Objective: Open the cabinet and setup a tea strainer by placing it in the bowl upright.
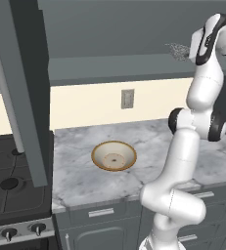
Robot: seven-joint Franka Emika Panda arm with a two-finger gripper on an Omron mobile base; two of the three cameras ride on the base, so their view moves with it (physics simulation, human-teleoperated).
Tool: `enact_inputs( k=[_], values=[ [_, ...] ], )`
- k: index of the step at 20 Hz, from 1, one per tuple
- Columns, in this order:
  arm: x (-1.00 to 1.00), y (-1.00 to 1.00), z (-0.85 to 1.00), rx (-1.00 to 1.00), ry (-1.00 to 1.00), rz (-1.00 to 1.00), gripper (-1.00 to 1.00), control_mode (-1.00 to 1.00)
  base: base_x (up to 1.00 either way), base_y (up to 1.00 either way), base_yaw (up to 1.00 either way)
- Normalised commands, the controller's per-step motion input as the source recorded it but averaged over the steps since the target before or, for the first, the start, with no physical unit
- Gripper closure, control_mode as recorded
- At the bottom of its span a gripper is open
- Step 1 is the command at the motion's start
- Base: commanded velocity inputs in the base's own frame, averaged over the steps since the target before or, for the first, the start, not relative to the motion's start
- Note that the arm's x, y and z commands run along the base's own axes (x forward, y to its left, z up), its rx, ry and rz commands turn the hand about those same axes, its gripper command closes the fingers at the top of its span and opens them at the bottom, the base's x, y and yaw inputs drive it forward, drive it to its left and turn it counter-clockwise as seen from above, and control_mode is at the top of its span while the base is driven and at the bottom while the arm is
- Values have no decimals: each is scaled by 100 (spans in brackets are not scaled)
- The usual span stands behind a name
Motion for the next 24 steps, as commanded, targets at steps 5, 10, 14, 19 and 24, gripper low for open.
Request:
enact_inputs(
  k=[5, 10, 14, 19, 24],
  values=[
    [0, 24, -3, 0, 0, 1, 100, -100, 0, 0, 0],
    [-6, 14, 0, 0, -7, 0, 100, -100, 0, 0, 0],
    [-7, 17, 0, 4, -23, 0, 100, -100, 0, 0, 0],
    [0, 2, -4, 16, -23, 0, 100, -100, 0, 0, 0],
    [-1, 1, -2, 18, -28, 0, 100, -100, 0, 0, 0]
  ],
)
